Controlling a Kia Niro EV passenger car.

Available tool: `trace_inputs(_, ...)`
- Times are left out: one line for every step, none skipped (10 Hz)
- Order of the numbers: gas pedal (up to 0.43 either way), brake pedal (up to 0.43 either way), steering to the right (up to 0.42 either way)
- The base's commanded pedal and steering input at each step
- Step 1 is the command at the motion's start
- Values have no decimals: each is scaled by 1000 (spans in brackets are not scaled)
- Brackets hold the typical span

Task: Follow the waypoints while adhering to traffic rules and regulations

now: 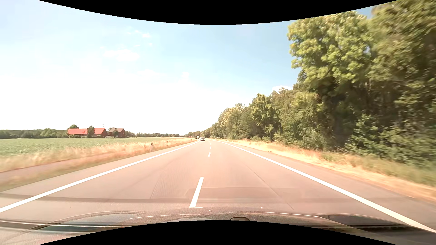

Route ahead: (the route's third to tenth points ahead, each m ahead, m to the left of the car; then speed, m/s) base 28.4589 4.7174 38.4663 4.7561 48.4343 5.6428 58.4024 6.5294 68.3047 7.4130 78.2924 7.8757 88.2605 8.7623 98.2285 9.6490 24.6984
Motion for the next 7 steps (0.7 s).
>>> trace_inputs(0,0,-1)
trace_inputs(0,0,-4)
trace_inputs(0,0,-6)
trace_inputs(47,0,-5)
trace_inputs(98,0,-6)
trace_inputs(150,0,-6)
trace_inputs(150,0,-6)
